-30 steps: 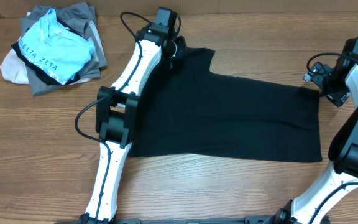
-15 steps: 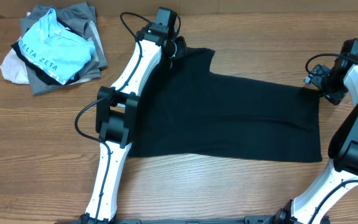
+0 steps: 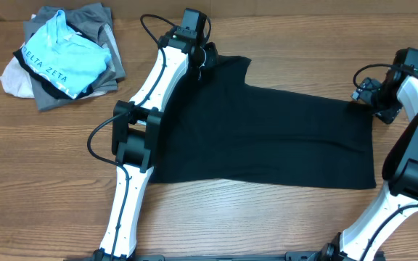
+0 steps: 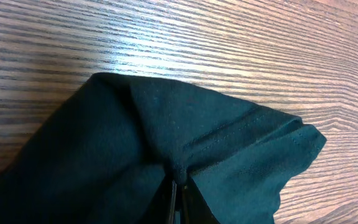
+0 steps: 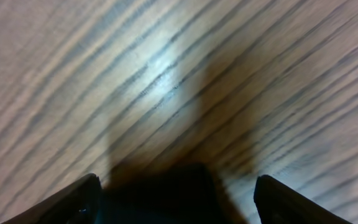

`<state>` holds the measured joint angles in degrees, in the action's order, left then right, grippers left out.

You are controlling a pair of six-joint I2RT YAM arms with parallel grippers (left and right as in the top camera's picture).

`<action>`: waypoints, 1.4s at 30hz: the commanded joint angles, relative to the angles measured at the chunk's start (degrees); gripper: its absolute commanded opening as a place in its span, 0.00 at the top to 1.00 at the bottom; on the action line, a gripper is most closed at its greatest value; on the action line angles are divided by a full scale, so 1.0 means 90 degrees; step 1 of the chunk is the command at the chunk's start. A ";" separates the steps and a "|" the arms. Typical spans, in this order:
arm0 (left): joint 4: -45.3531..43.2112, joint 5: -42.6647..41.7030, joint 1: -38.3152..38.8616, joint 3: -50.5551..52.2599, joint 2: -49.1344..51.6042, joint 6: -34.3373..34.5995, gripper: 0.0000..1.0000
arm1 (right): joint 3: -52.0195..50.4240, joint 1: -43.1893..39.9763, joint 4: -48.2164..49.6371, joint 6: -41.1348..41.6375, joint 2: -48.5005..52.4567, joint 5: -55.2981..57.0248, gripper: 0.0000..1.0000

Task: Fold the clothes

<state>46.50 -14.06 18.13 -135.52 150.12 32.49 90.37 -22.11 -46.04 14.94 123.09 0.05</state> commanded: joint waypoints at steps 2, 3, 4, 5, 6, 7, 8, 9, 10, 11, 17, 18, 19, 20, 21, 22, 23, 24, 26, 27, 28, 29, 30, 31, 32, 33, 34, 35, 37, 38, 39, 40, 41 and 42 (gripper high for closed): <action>0.0015 0.0102 -0.0017 -0.0172 0.0119 -0.0034 0.96 | -0.0046 0.0032 0.0032 0.0002 0.0090 0.0044 0.22; 0.0012 0.0102 -0.0017 -0.0172 0.0119 -0.0034 0.96 | -0.0046 0.0032 0.0024 0.0005 0.0090 0.0049 0.24; 0.0012 0.0102 -0.0017 -0.0172 0.0119 -0.0034 0.96 | -0.0046 0.0032 0.0022 0.0005 0.0090 0.0061 0.27; 0.0012 0.0102 -0.0017 -0.0172 0.0119 -0.0034 0.96 | -0.0046 0.0032 0.0024 0.0005 0.0092 0.0061 0.31; 0.0012 0.0102 -0.0017 -0.0172 0.0119 -0.0034 0.96 | -0.0046 0.0032 0.0029 0.0005 0.0092 0.0061 0.39; 0.0015 0.0102 -0.0017 -0.0172 0.0119 -0.0034 0.96 | -0.0046 0.0032 0.0036 0.0005 0.0092 0.0061 0.46; 0.0015 0.0102 -0.0017 -0.0172 0.0119 -0.0034 0.96 | -0.0046 0.0032 0.0039 0.0005 0.0092 0.0061 0.53; 0.0015 0.0102 -0.0017 -0.0172 0.0119 -0.0034 0.96 | -0.0046 0.0032 0.0039 0.0005 0.0092 0.0063 0.57; 0.0015 0.0102 -0.0017 -0.0172 0.0119 -0.0034 0.96 | -0.0046 0.0032 0.0039 0.0007 0.0092 0.0063 0.59; 0.0010 0.0102 -0.0017 -0.0172 0.0119 -0.0034 0.96 | -0.0046 0.0032 0.0039 0.0010 0.0092 0.0083 0.63; -0.0143 -0.0168 -0.0022 -0.0175 0.0119 -0.0313 0.96 | -0.0046 0.0032 0.0017 0.0255 0.0092 0.0401 0.89; -0.0175 -0.0352 -0.0024 -0.0175 0.0117 -0.0396 0.96 | -0.0046 0.0032 0.0019 0.0306 0.0092 0.0415 0.92; -0.0202 -0.0554 -0.0036 -0.0175 0.0107 -0.0452 0.96 | -0.0046 0.0032 0.0019 0.0350 0.0092 0.0415 0.96; -0.0221 -0.0668 -0.0049 -0.0175 0.0102 -0.0464 0.96 | -0.0046 0.0032 0.0017 0.0372 0.0092 0.0418 0.96; -0.0243 -0.0753 -0.0061 -0.0175 0.0092 -0.0466 0.96 | -0.0046 0.0032 0.0017 0.0372 0.0092 0.0418 0.96; -0.0257 -0.0775 -0.0073 -0.0175 0.0092 -0.0471 0.96 | -0.0044 0.0032 0.0019 0.0384 0.0092 0.0420 0.96; -0.0257 -0.0792 -0.0097 -0.0177 0.0090 -0.0534 0.96 | -0.0044 0.0032 0.0017 0.0432 0.0092 0.0423 0.96; -0.0240 -0.0855 -0.0119 -0.0185 0.0083 -0.0634 0.96 | -0.0041 0.0029 0.0015 0.0525 0.0090 0.0440 0.96; -0.0158 -0.1073 -0.0187 -0.0189 0.0041 -0.0787 0.96 | -0.0034 0.0000 -0.0015 0.0602 0.0090 0.0440 0.96; -0.0102 -0.1137 -0.0226 -0.0189 0.0012 -0.0801 0.96 | -0.0032 -0.0012 -0.0034 0.0636 0.0090 0.0442 0.96; -0.0036 -0.1209 -0.0267 -0.0189 -0.0044 -0.0804 0.96 | -0.0032 -0.0017 -0.0053 0.0670 0.0090 0.0440 0.96; 0.0012 -0.1226 -0.0296 -0.0189 -0.0102 -0.0809 0.96 | -0.0032 -0.0024 -0.0061 0.0685 0.0090 0.0440 0.96; 0.0092 -0.1226 -0.0330 -0.0189 -0.0180 -0.0835 0.96 | -0.0032 -0.0029 -0.0073 0.0707 0.0090 0.0437 0.96; 0.0192 -0.1224 -0.0362 -0.0189 -0.0274 -0.0937 0.96 | -0.0032 -0.0029 -0.0092 0.0729 0.0090 0.0437 0.96; 0.0304 -0.1219 -0.0389 -0.0189 -0.0372 -0.1054 0.96 | -0.0029 -0.0029 -0.0107 0.0738 0.0090 0.0440 0.96; 0.0440 -0.1183 -0.0406 -0.0189 -0.0474 -0.1175 0.96 | -0.0027 -0.0029 -0.0131 0.0826 0.0090 0.0442 0.96; 0.0631 -0.1056 -0.0427 -0.0189 -0.0583 -0.1243 0.96 | -0.0027 -0.0032 -0.0148 0.0901 0.0090 0.0437 0.96; 0.0811 -0.0928 -0.0447 -0.0189 -0.0670 -0.1251 0.96 | -0.0027 -0.0036 -0.0180 0.1042 0.0087 0.0440 0.96; 0.1246 -0.0736 -0.0495 -0.0189 -0.0845 -0.1292 0.96 | 0.0000 -0.0058 -0.0272 0.1285 0.0087 0.0437 0.96; 0.1426 -0.0702 -0.0520 -0.0189 -0.0913 -0.1353 0.96 | 0.0019 -0.0061 -0.0313 0.1348 0.0087 0.0440 0.96; 0.1600 -0.0699 -0.0546 -0.0189 -0.0962 -0.1430 0.96 | 0.0053 -0.0063 -0.0372 0.1382 0.0087 0.0440 0.96; 0.1768 -0.0692 -0.0571 -0.0189 -0.1020 -0.1477 0.96 | 0.0112 -0.0066 -0.0457 0.1474 0.0087 0.0442 0.96; 0.1940 -0.0622 -0.0605 -0.0189 -0.1059 -0.1469 0.96 | 0.0165 -0.0066 -0.0537 0.1559 0.0087 0.0437 0.96; 0.2084 -0.0566 -0.0644 -0.0189 -0.1107 -0.1474 0.96 | 0.0228 -0.0066 -0.0636 0.1671 0.0075 0.0440 0.96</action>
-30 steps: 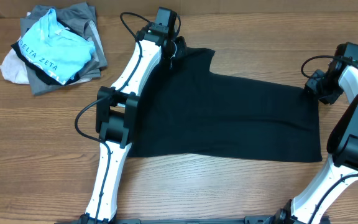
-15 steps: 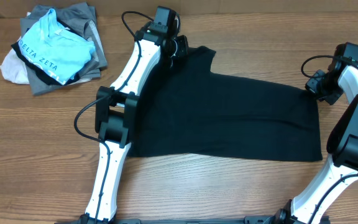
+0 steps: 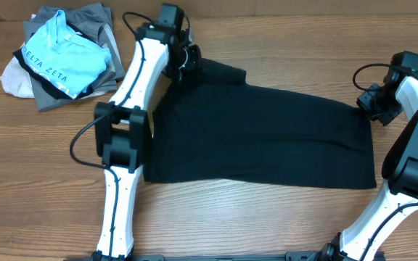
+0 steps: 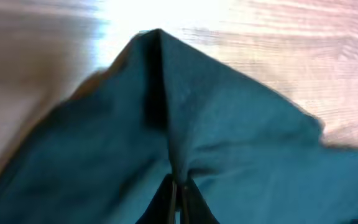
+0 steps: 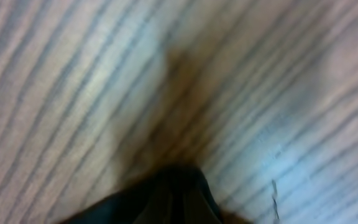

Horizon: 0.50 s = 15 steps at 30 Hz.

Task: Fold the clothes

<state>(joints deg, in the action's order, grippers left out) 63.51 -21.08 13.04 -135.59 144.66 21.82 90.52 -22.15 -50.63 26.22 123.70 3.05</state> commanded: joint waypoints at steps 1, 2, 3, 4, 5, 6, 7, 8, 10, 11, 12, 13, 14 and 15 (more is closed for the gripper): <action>0.0313 0.0274 -0.0112 -0.0182 -0.0537 -0.0291 0.96 | 0.0274 -0.0061 -0.0216 0.0483 -0.0022 0.0100 0.96; 0.0408 0.0299 -0.0143 -0.0182 -0.0573 -0.0316 0.96 | 0.0304 -0.0061 -0.0253 0.0481 -0.0058 0.0080 0.96; 0.0483 0.0323 -0.0175 -0.0182 -0.0612 -0.0381 0.96 | 0.0318 -0.0061 -0.0287 0.0481 -0.0097 0.0083 0.96; 0.0602 0.0362 -0.0219 -0.0182 -0.0663 -0.0461 0.96 | 0.0323 -0.0061 -0.0321 0.0481 -0.0168 0.0085 0.96; 0.0687 0.0374 -0.0253 -0.0182 -0.0704 -0.0493 0.96 | 0.0323 -0.0061 -0.0342 0.0486 -0.0228 0.0085 0.96; 0.0770 0.0389 -0.0284 -0.0182 -0.0741 -0.0527 0.96 | 0.0323 -0.0063 -0.0367 0.0505 -0.0272 0.0085 0.96; 0.0899 0.0389 -0.0321 -0.0182 -0.0799 -0.0571 0.96 | 0.0323 -0.0073 -0.0410 0.0559 -0.0345 0.0090 0.96; 0.0998 0.0396 -0.0338 -0.0182 -0.0835 -0.0578 0.96 | 0.0323 -0.0087 -0.0469 0.0651 -0.0413 0.0097 0.96; 0.1248 0.0410 -0.0376 -0.0182 -0.0896 -0.0624 0.96 | 0.0323 -0.0126 -0.0617 0.0937 -0.0573 0.0087 0.96; 0.1404 0.0410 -0.0393 -0.0182 -0.0928 -0.0622 0.96 | 0.0323 -0.0151 -0.0709 0.1088 -0.0675 0.0080 0.96; 0.1525 0.0408 -0.0408 -0.0182 -0.0947 -0.0619 0.96 | 0.0323 -0.0165 -0.0784 0.1183 -0.0765 0.0080 0.96; 0.1630 0.0408 -0.0418 -0.0182 -0.0962 -0.0617 0.96 | 0.0323 -0.0175 -0.0862 0.1258 -0.0857 0.0083 0.96; 0.1741 0.0410 -0.0423 -0.0182 -0.0979 -0.0619 0.96 | 0.0323 -0.0180 -0.0950 0.1287 -0.0959 0.0083 0.96; 0.1814 0.0413 -0.0430 -0.0182 -0.0998 -0.0622 0.96 | 0.0323 -0.0180 -0.1042 0.1287 -0.1061 0.0083 0.96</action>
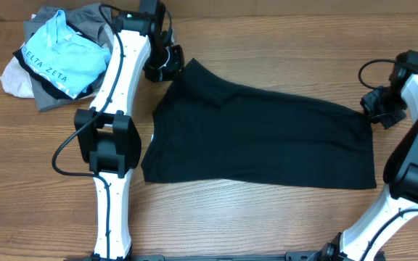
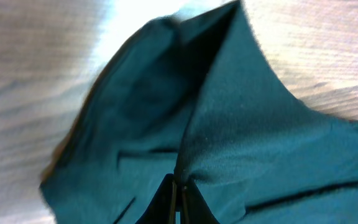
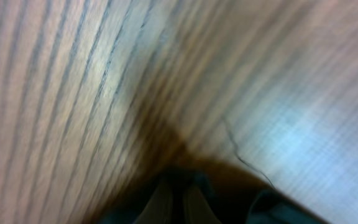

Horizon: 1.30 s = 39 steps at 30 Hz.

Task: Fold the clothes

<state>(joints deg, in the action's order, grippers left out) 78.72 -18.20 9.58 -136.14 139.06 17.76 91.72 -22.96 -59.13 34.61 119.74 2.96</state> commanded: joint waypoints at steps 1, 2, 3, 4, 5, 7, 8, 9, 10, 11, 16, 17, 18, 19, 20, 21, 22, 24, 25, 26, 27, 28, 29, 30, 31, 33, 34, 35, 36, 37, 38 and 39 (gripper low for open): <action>0.0211 0.0092 -0.0049 -0.0121 -0.0391 -0.0170 0.96 | 0.0189 -0.0090 -0.0182 0.0355 -0.0707 0.0092 0.96; 0.0306 0.0090 -0.0053 -0.0121 -0.0410 -0.0168 0.96 | 0.0189 -0.0090 -0.0282 0.0357 -0.0787 0.0092 0.96; 0.0435 0.0092 -0.0061 -0.0121 -0.0423 -0.0168 0.96 | 0.0189 -0.0090 -0.0398 0.0403 -0.0865 0.0095 0.96; 0.0549 0.0092 -0.0063 -0.0121 -0.0430 -0.0165 0.96 | 0.0189 -0.0090 -0.0493 0.0488 -0.0925 0.0100 0.96; 0.0646 0.0090 -0.0070 -0.0121 -0.0432 -0.0165 0.96 | 0.0189 -0.0090 -0.0595 0.0593 -0.0981 0.0095 0.96; 0.0896 0.0109 -0.0083 -0.0121 -0.0432 -0.0168 0.96 | 0.0189 -0.0090 -0.0814 0.0840 -0.1090 0.0095 0.96; 0.0959 0.0153 -0.0087 -0.0121 -0.0432 -0.0165 0.96 | 0.0189 -0.0090 -0.0889 0.0850 -0.1115 0.0095 0.96; 0.1066 0.0245 -0.0095 -0.0121 -0.0432 -0.0165 0.96 | 0.0189 -0.0090 -0.1005 0.0850 -0.1141 0.0097 0.96; 0.1195 0.0318 -0.0102 -0.0121 -0.0432 -0.0165 0.96 | 0.0189 -0.0090 -0.1151 0.0852 -0.1163 0.0095 0.96; 0.1377 0.0406 -0.0112 -0.0121 -0.0432 -0.0163 0.96 | 0.0189 -0.0090 -0.1328 0.0855 -0.1173 0.0095 0.96; 0.2016 0.0466 -0.0117 -0.0109 -0.0432 -0.0362 0.96 | 0.0187 -0.0090 -0.1955 0.1173 -0.1173 0.0117 0.96; 0.2013 0.0452 -0.0102 -0.0100 -0.0432 -0.0435 0.96 | 0.0187 -0.0090 -0.2052 0.1197 -0.1173 0.0114 0.96; 0.2016 0.0466 -0.0083 -0.0100 -0.0432 -0.0427 0.96 | 0.0187 -0.0090 -0.2171 0.1207 -0.1173 0.0114 0.96; 0.2016 0.0466 -0.0066 -0.0097 -0.0432 -0.0427 0.96 | 0.0187 -0.0090 -0.2259 0.1207 -0.1173 0.0119 0.96; 0.2016 0.0471 -0.0053 -0.0087 -0.0430 -0.0427 0.96 | 0.0187 -0.0090 -0.2346 0.1207 -0.1175 0.0119 0.96; 0.2016 0.0469 -0.0046 -0.0087 -0.0432 -0.0427 0.96 | 0.0187 -0.0090 -0.2399 0.1207 -0.1180 0.0119 0.96; 0.2016 0.0469 -0.0036 -0.0087 -0.0452 -0.0425 0.96 | 0.0187 -0.0090 -0.2433 0.1207 -0.1188 0.0121 0.96; 0.2016 0.0469 -0.0027 -0.0085 -0.0498 -0.0398 0.96 | 0.0187 -0.0090 -0.2533 0.1212 -0.1260 0.0148 0.96; 0.2016 0.0476 -0.0027 -0.0022 -0.0607 -0.0401 0.96 | 0.0187 -0.0090 -0.2640 0.1282 -0.1343 0.0296 0.96; 0.2016 0.0508 -0.0024 0.0049 -0.0682 -0.0401 0.96 | 0.0187 -0.0090 -0.2720 0.1355 -0.1379 0.0415 0.96; 0.2016 0.0612 -0.0024 0.0185 -0.0806 -0.0398 0.96 | 0.0187 -0.0090 -0.2795 0.1358 -0.1401 0.0512 0.96; 0.2016 0.0743 -0.0024 0.0325 -0.0918 -0.0372 0.96 | 0.0187 -0.0090 -0.2883 0.1358 -0.1406 0.0583 0.96; 0.2016 0.0911 -0.0024 0.0525 -0.1066 -0.0313 0.96 | 0.0185 -0.0087 -0.3009 0.1404 -0.1406 0.0661 0.96; 0.2016 0.1042 -0.0024 0.0758 -0.1214 -0.0260 0.96 | 0.0168 -0.0085 -0.3138 0.1525 -0.1406 0.0748 0.96; 0.2016 0.1093 -0.0024 0.0911 -0.1302 -0.0250 0.96 | 0.0138 -0.0083 -0.3186 0.1574 -0.1406 0.0799 0.96; 0.2013 0.1093 -0.0024 0.1336 -0.1481 -0.0260 0.96 | 0.0061 -0.0080 -0.3230 0.1637 -0.1406 0.0901 0.96; 0.2013 0.1093 -0.0024 0.1486 -0.1518 -0.0265 0.96 | 0.0022 -0.0075 -0.3223 0.1656 -0.1406 0.0906 0.96; 0.2013 0.1093 -0.0019 0.1664 -0.1547 -0.0291 0.96 | -0.0017 -0.0075 -0.3218 0.1671 -0.1406 0.0903 0.96; 0.2013 0.1095 -0.0019 0.1804 -0.1549 -0.0311 0.96 | -0.0056 -0.0068 -0.3215 0.1693 -0.1406 0.0903 0.96; 0.2013 0.1095 -0.0019 0.1943 -0.1549 -0.0311 0.96 | -0.0104 -0.0056 -0.3225 0.1710 -0.1406 0.0903 0.96; 0.2013 0.1095 -0.0019 0.2108 -0.1549 -0.0311 0.96 | -0.0160 -0.0032 -0.3230 0.1712 -0.1406 0.0903 0.96; 0.2013 0.1098 -0.0019 0.2249 -0.1549 -0.0313 0.96 | -0.0206 -0.0010 -0.3235 0.1712 -0.1406 0.0903 0.96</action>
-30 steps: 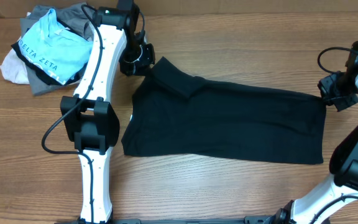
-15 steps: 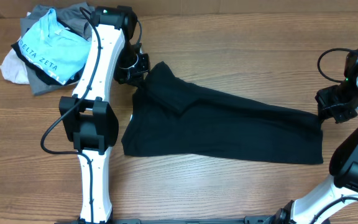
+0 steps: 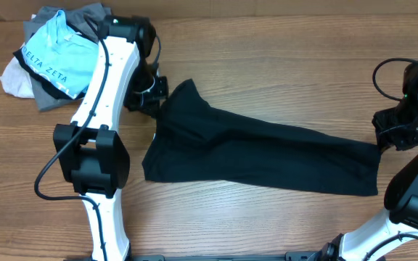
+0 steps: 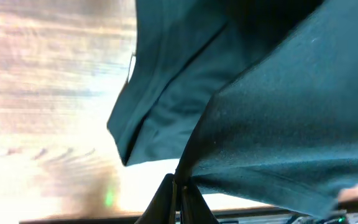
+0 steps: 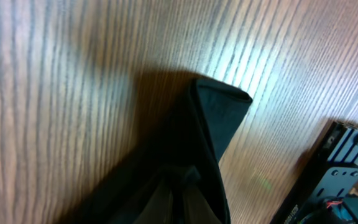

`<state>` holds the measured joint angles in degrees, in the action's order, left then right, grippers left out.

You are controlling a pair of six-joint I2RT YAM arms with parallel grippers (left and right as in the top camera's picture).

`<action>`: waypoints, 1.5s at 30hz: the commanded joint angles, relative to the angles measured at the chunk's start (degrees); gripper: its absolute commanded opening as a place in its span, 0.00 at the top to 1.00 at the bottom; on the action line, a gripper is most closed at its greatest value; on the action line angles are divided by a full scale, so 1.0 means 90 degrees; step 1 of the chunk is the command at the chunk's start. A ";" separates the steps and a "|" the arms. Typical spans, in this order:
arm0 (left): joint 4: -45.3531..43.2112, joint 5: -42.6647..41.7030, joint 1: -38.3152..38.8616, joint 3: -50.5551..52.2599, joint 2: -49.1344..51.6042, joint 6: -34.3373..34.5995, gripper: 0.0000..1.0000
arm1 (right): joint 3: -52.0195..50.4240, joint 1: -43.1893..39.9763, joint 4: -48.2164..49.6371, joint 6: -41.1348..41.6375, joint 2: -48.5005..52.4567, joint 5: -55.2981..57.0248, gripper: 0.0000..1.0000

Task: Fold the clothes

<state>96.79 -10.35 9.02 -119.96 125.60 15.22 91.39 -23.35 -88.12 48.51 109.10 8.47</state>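
A black garment [image 3: 267, 156] lies stretched across the wooden table, its far edge folded over toward the near side. My left gripper [image 3: 156, 100] is shut on its upper left corner, which hangs lifted off the table; the left wrist view shows the cloth [image 4: 272, 118] draped from the pinched jaws [image 4: 180, 186]. My right gripper [image 3: 383, 141] is shut on the right end of the garment, and the right wrist view shows a black corner [image 5: 219, 106] raised over the wood.
A pile of other clothes [image 3: 60, 54], grey, white and light blue with lettering, sits at the far left corner. Both arms' white links cross the table's left and right sides. Bare wood [image 3: 281, 43] lies beyond the garment.
Both grippers have moved toward the near side with their corners. The garment's far edge now lies folded over, making the black shape narrower. Both stay shut on the cloth.
First the left gripper held the far left corner of the flat garment while the right gripper stood open at its far right corner. Then the right one was shut on that corner. The left corner then moved left, and now both corners are nearer the front.
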 commanded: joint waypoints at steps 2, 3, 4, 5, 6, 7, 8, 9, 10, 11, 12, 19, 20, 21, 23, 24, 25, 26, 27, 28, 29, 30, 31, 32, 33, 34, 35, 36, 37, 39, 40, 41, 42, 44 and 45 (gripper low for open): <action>0.0005 0.0272 0.0044 0.0748 -0.0053 -0.0029 0.96 | -0.0287 0.0107 -0.0010 0.0168 -0.0223 0.0291 0.96; 0.0000 0.0403 0.0044 0.0916 -0.0053 -0.0024 0.96 | -0.0367 0.0170 -0.0005 0.0170 -0.0223 0.0296 0.96; -0.0024 0.0483 0.0044 0.1005 -0.0053 -0.0019 0.96 | -0.0425 0.0214 0.0022 0.0172 -0.0223 0.0296 0.96; -0.0056 0.0554 0.0044 0.1083 -0.0053 0.0007 0.96 | -0.0493 0.0265 0.0051 0.0197 -0.0223 0.0296 0.96; -0.0095 0.0583 0.0044 0.1156 -0.0053 0.0024 0.96 | -0.0578 0.0323 0.0092 0.0270 -0.0223 0.0299 0.96; -0.0136 0.0583 0.0044 0.1212 -0.0053 0.0024 0.96 | -0.0656 0.0367 0.0117 0.0311 -0.0223 0.0304 0.96; -0.0172 0.0597 0.0044 0.1256 -0.0053 0.0024 0.96 | -0.0746 0.0423 0.0153 0.0316 -0.0223 0.0301 0.96; -0.0206 0.0614 0.0041 0.1280 -0.0053 0.0024 0.96 | -0.0811 0.0461 0.0158 0.0406 -0.0223 0.0328 0.96; -0.0236 0.0641 0.0039 0.1294 -0.0053 0.0024 0.96 | -0.0872 0.0495 0.0146 0.0556 -0.0223 0.0393 0.96; -0.0250 0.0668 0.0036 0.1299 -0.0053 0.0027 0.96 | -0.0935 0.0529 0.0114 0.0721 -0.0223 0.0510 0.96; -0.0260 0.0687 0.0034 0.1299 -0.0053 0.0027 0.96 | -0.0986 0.0559 0.0080 0.0872 -0.0223 0.0636 0.96; -0.0189 0.0755 0.0032 0.1319 -0.0051 0.0022 0.96 | -0.1173 0.0595 -0.0238 0.1574 -0.0228 0.1178 0.96; -0.0138 0.0826 0.0032 0.1319 -0.0053 0.0024 0.95 | -0.1173 0.0595 -0.0253 0.1571 -0.0228 0.1175 0.96; -0.0063 0.0899 0.0032 0.1319 -0.0051 0.0024 0.90 | -0.1173 0.0595 -0.0260 0.1571 -0.0228 0.1175 0.96; 0.0010 0.0988 0.0032 0.1321 -0.0051 0.0022 0.87 | -0.1173 0.0595 -0.0270 0.1571 -0.0228 0.1175 0.96; 0.0010 0.0988 0.0032 0.1319 -0.0051 0.0024 0.82 | -0.1173 0.0595 -0.0265 0.1569 -0.0228 0.1175 0.93; 0.0010 0.0986 0.0039 0.1321 -0.0051 0.0022 0.78 | -0.1173 0.0595 -0.0253 0.1530 -0.0228 0.1175 0.88; 0.0010 0.0988 0.0044 0.1321 -0.0051 0.0022 0.75 | -0.1173 0.0595 -0.0238 0.1404 -0.0228 0.1175 0.87; 0.0010 0.0986 0.0044 0.1321 -0.0051 0.0022 0.74 | -0.1173 0.0595 -0.0219 0.1302 -0.0228 0.1175 0.85; 0.0010 0.0986 0.0044 0.1321 -0.0051 0.0022 0.72 | -0.1173 0.0595 -0.0199 0.1202 -0.0228 0.1175 0.83; 0.0010 0.0988 0.0044 0.1321 -0.0051 0.0022 0.71 | -0.1173 0.0595 -0.0187 0.1078 -0.0228 0.1173 0.78; 0.0010 0.0988 0.0041 0.1321 -0.0051 0.0022 0.71 | -0.1173 0.0595 -0.0172 0.0959 -0.0228 0.1173 0.77; 0.0007 0.0986 0.0041 0.1321 -0.0051 0.0022 0.71 | -0.1173 0.0595 -0.0153 0.0884 -0.0228 0.1173 0.76; 0.0005 0.0986 0.0044 0.1321 -0.0051 0.0022 0.71 | -0.1173 0.0595 -0.0151 0.0850 -0.0228 0.1158 0.71; 0.0000 0.0976 0.0044 0.1319 -0.0051 0.0024 0.71 | -0.1173 0.0595 -0.0143 0.0843 -0.0228 0.1120 0.67; -0.0019 0.0952 0.0044 0.1321 -0.0051 0.0022 0.72 | -0.1173 0.0595 -0.0131 0.0843 -0.0228 0.1095 0.65; -0.0136 0.0794 0.0044 0.1316 -0.0051 0.0019 0.76 | -0.1173 0.0595 -0.0068 0.0787 -0.0228 0.1078 0.55; -0.0223 0.0682 0.0044 0.1307 -0.0051 0.0017 0.79 | -0.1173 0.0595 -0.0002 0.0714 -0.0228 0.1078 0.47; -0.0311 0.0595 0.0044 0.1302 -0.0053 0.0017 0.85 | -0.1173 0.0595 0.0049 0.0646 -0.0228 0.1073 0.39; -0.0522 0.0488 0.0049 0.1280 -0.0053 0.0019 0.96 | -0.1173 0.0595 0.0146 0.0437 -0.0228 0.1013 0.00; -0.0585 0.0481 0.0051 0.1234 -0.0053 0.0022 0.96 | -0.1173 0.0595 0.0219 0.0255 -0.0228 0.0911 0.01; -0.0617 0.0449 0.0063 0.1141 -0.0056 0.0022 0.96 | -0.1173 0.0595 0.0318 -0.0049 -0.0228 0.0743 0.04; -0.0614 0.0376 0.0083 0.1027 -0.0066 0.0015 0.96 | -0.1173 0.0595 0.0408 -0.0352 -0.0228 0.0580 0.07; -0.0634 0.0211 0.0170 0.0748 -0.0126 -0.0017 0.96 | -0.1173 0.0595 0.0580 -0.0976 -0.0228 0.0233 0.17; -0.0658 0.0102 0.0236 0.0602 -0.0165 -0.0097 0.96 | -0.1173 0.0595 0.0639 -0.1214 -0.0228 0.0053 0.25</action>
<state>91.46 -5.52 9.32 -109.51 125.62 15.20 80.97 -18.00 -83.50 48.18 109.10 14.68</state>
